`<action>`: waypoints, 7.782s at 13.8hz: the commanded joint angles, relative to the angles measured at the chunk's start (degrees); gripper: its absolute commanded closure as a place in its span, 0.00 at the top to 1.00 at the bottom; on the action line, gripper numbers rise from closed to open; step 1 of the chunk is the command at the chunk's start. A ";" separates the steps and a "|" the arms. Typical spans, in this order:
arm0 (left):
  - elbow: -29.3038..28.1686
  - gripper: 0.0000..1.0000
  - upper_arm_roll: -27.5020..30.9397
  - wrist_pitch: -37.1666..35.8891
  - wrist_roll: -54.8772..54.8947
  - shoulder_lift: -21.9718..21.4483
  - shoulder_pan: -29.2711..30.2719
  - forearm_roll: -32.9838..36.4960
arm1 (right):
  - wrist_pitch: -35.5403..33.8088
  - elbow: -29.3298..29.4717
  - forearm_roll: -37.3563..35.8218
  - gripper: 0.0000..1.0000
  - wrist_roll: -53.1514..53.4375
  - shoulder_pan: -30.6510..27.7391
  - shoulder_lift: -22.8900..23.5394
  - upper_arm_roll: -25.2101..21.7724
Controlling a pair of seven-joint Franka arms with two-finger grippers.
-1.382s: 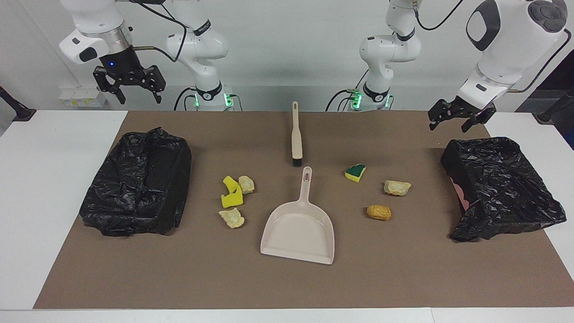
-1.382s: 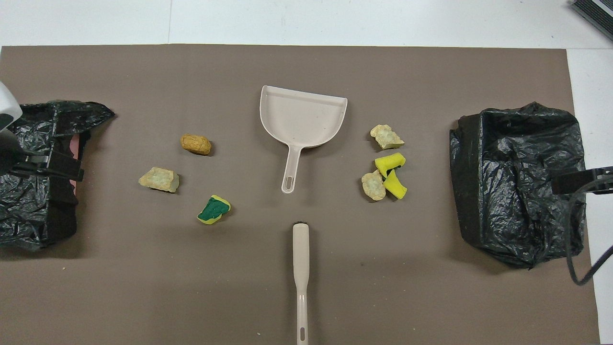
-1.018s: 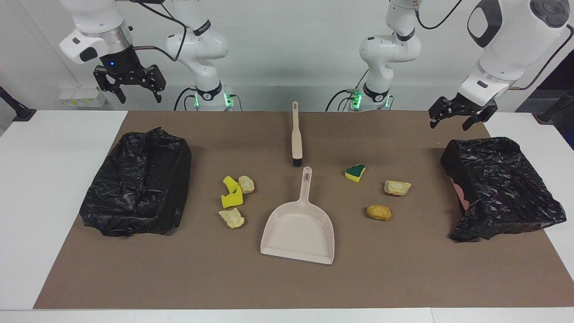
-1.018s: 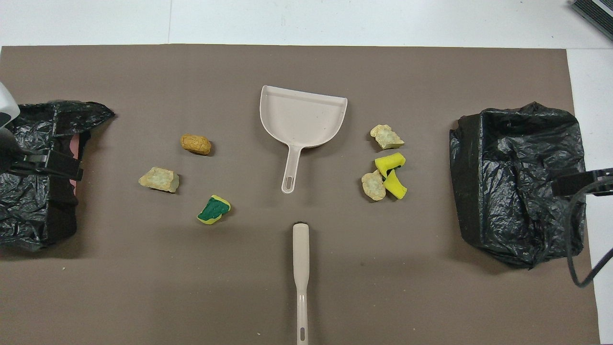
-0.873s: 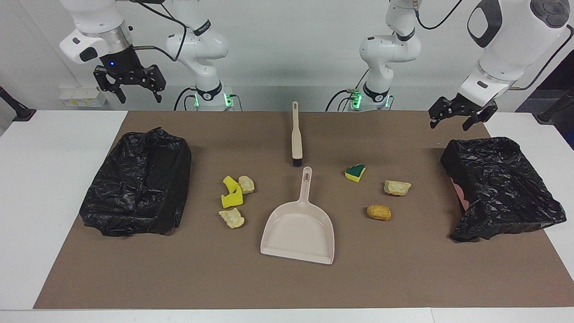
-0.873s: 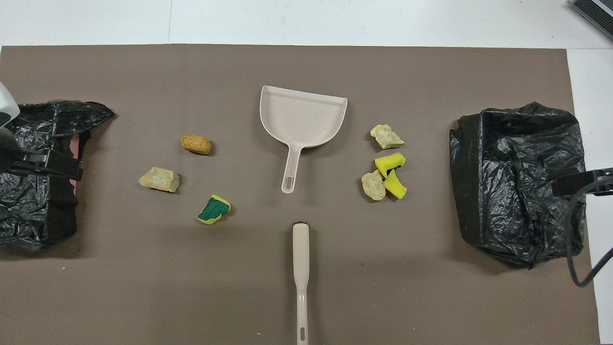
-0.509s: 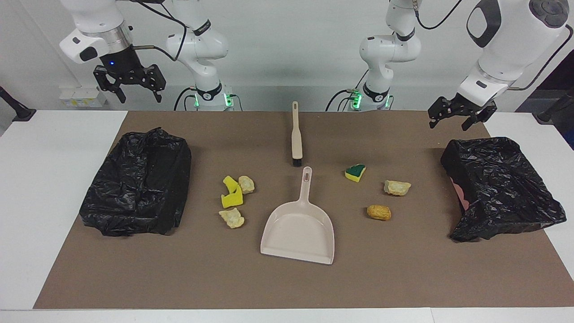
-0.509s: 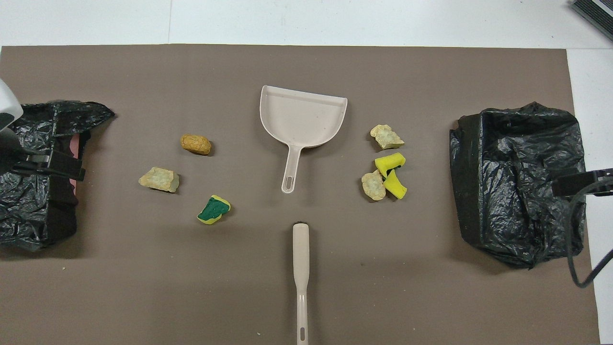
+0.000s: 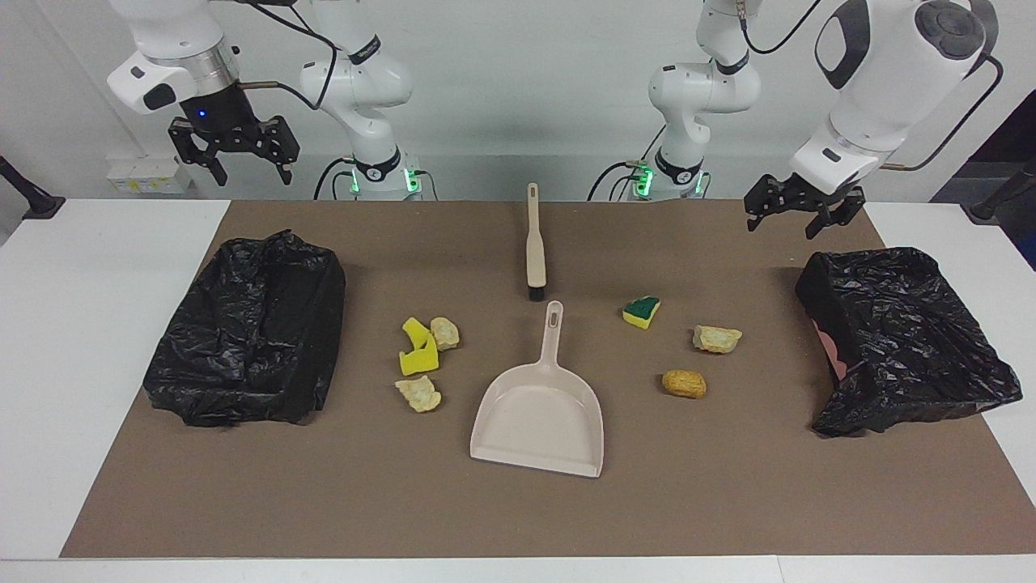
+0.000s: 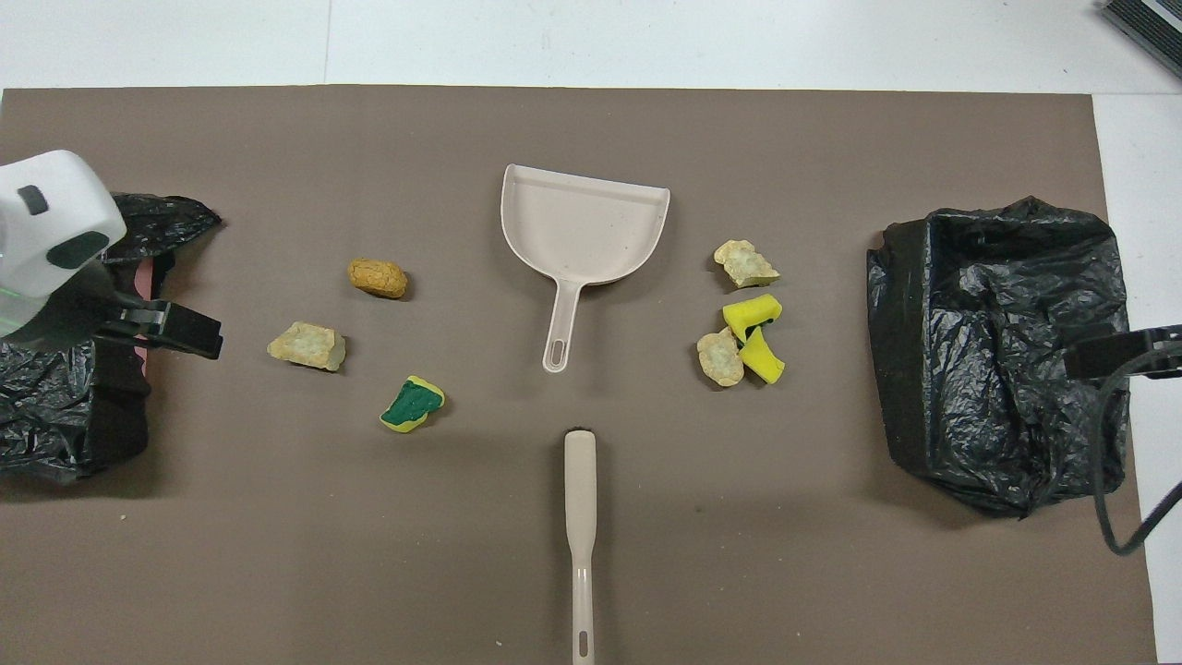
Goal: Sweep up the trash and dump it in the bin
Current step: 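Move the left gripper toward the beige brush handle nearest the robot, then close the left gripper on the beige brush handle, then lift the brush with the left gripper while the right gripper reaches the dustpan, then grasp the dustpan handle with the right gripper and drag it toward debris, then set the dustpan by the sponge while the left gripper positions the brush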
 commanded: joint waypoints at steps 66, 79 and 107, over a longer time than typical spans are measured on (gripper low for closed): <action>-30.71 0.00 2.02 22.61 -27.48 -8.26 -7.08 2.55 | 26.91 2.43 -0.05 1.00 43.66 3.10 27.46 29.39; -36.17 0.00 1.85 33.07 -7.42 -2.38 2.63 2.55 | 37.65 8.61 -10.95 0.69 55.38 8.82 42.78 31.69; -2.50 0.00 1.41 27.37 26.48 21.54 -3.54 10.63 | 26.04 -16.35 -0.57 0.00 -23.29 3.54 19.22 34.50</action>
